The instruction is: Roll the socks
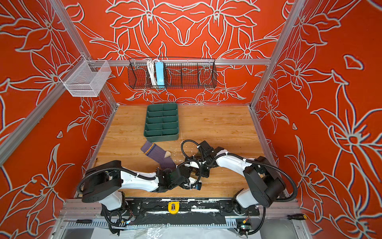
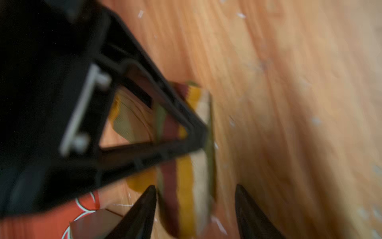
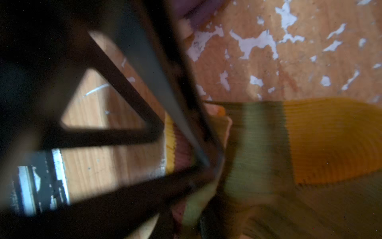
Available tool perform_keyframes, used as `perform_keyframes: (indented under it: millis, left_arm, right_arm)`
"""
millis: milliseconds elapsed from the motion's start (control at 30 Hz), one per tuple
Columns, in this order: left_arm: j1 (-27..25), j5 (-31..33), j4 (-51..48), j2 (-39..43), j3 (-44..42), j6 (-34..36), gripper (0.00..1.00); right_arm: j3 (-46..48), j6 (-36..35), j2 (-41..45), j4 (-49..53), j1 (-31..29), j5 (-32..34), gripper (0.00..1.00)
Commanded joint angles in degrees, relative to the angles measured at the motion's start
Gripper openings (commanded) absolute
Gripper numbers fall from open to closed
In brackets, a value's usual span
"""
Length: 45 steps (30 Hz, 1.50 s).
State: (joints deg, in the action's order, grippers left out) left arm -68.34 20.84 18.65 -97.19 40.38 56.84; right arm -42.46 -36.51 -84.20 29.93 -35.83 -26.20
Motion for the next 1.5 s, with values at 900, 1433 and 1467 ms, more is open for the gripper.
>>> perform_keyframes:
  millis: [900,1433,1467]
  left_arm:
    - [3.6,-6.9,-24.7,-4.5,8.0,-11.1,0.0]
    - [10.1,-33.9,-66.6,-24.4,46.3,-26.9,0.02]
    - [11.3,-37.0,-69.6,-27.2,50.2,-28.5,0.02]
  right_arm:
    - [7.8,-5.7,28.5,1.4,4.5,23.9,0.46]
    - [0.7,10.2,42.1,-27.0,14.6,46.4,0.64]
    - [0.4,10.4,43.2,-26.2,14.6,44.3,0.65]
